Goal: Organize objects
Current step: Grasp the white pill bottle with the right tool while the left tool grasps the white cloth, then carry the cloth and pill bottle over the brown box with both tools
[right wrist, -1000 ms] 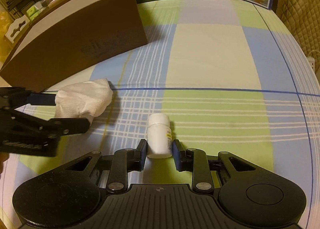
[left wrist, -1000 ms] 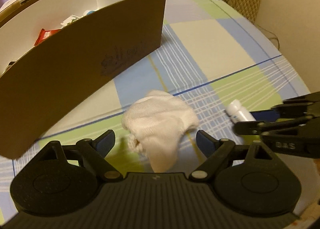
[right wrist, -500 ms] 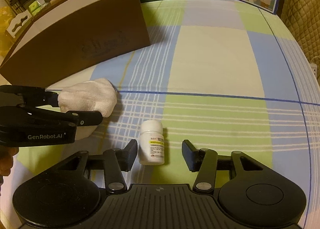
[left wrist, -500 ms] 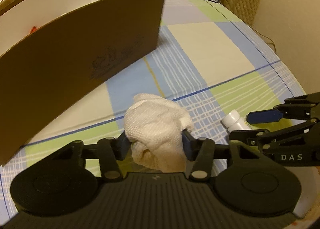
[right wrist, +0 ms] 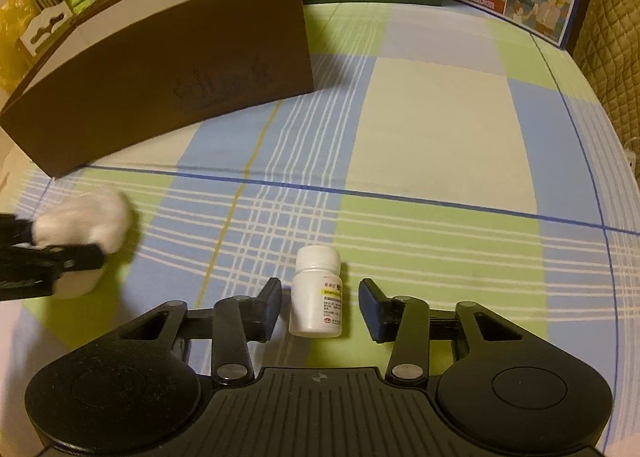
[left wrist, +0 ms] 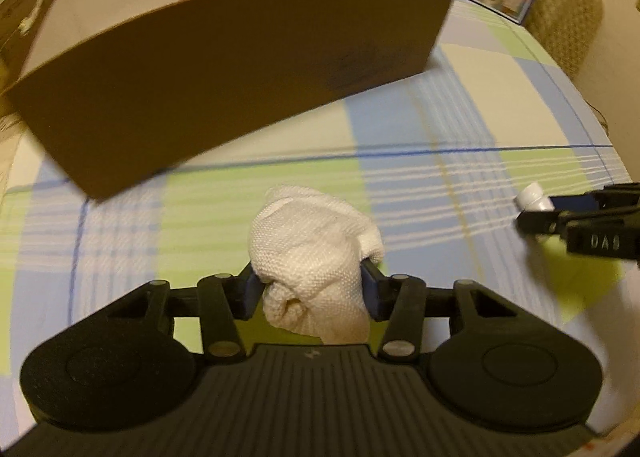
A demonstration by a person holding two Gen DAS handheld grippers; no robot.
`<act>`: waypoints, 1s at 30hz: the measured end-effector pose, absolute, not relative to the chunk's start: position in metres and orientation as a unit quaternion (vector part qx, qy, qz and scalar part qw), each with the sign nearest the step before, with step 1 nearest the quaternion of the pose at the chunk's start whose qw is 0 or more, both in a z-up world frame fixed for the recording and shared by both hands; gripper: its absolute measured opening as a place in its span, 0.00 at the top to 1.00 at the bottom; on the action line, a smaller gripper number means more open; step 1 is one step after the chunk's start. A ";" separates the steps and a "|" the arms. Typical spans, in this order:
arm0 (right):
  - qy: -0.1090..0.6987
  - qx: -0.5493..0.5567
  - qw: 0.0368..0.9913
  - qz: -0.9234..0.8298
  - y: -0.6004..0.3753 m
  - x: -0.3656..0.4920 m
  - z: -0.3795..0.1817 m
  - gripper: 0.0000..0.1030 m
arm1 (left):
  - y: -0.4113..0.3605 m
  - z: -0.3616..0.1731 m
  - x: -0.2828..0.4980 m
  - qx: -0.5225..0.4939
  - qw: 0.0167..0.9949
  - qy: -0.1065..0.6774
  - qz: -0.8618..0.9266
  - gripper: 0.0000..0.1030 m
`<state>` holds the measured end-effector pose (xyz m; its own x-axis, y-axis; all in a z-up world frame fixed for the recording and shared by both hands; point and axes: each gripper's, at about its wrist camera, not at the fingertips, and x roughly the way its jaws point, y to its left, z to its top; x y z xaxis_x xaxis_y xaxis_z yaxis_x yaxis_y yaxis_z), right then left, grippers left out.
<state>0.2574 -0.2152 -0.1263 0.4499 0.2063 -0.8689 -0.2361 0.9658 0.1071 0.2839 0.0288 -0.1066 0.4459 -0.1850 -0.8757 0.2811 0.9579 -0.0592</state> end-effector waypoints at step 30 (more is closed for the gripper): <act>0.492 -0.060 0.850 0.178 -0.188 0.239 -0.119 0.77 | 0.065 -0.087 0.244 0.021 0.857 0.507 -0.084 0.57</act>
<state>0.2395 -0.1878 -0.1191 0.4519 0.2441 -0.8581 -0.3612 0.9295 0.0741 0.2440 0.0654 -0.0871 0.4713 -0.1222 -0.8735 0.1646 0.9851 -0.0491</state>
